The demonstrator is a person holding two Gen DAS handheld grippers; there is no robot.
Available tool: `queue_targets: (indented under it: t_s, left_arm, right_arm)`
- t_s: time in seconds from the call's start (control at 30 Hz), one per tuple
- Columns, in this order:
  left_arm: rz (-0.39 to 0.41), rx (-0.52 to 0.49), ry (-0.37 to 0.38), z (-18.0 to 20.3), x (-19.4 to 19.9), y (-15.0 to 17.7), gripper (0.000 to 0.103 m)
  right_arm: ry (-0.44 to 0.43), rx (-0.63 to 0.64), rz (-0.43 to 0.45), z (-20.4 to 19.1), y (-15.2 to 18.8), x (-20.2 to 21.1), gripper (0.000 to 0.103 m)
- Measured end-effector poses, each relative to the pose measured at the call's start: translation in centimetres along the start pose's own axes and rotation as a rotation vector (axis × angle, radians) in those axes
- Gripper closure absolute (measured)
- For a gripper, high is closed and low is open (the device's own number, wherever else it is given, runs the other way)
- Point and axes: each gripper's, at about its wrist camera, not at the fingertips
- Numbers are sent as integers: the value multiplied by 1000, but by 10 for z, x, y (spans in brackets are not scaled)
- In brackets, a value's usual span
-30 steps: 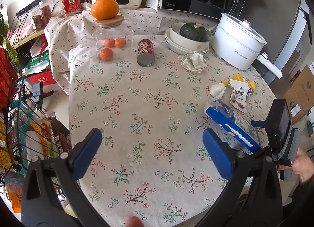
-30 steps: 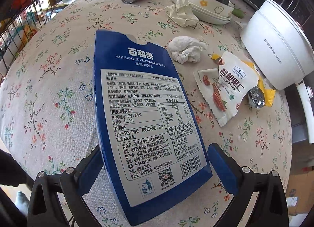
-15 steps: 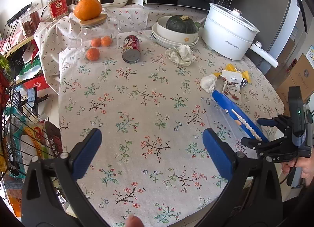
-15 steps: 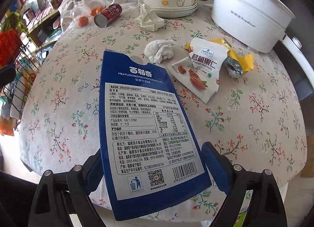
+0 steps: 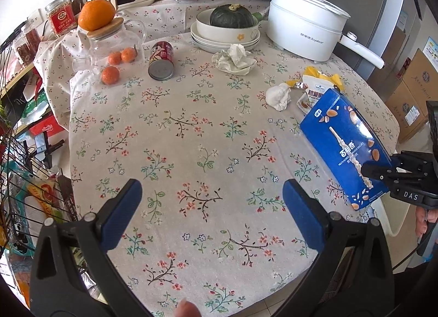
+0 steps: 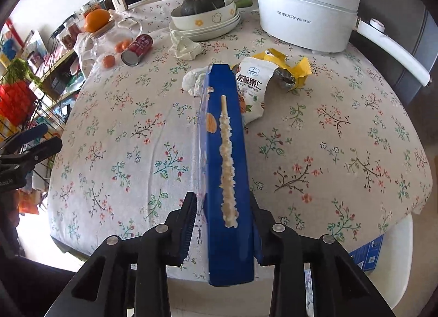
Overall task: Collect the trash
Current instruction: 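Grasp the white tissue ball with the left tool while the right tool lifts the biscuit box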
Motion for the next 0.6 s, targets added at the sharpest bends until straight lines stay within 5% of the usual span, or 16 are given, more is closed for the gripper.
queue_targets:
  t_s: [0.07,0.27,0.6]
  left_arm:
    - [-2,-6,12,2,-3,-1,1]
    - [12,-43,48,12,-28,-11,2]
    - [-35,-155,122,45,-107,-59,45]
  right_arm:
    - [-15,-21,4,3,-1,3,79]
    - [-30,-105,68,27,5,40,80]
    - [49,-240,85,97,11,57,80]
Point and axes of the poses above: each gripper's, at about its wrist camera, not at the fingertips, and x roughly against the way its jaws point, z to its right, y to its underside, and after that the axes turned 13 degrees about y, right-handed
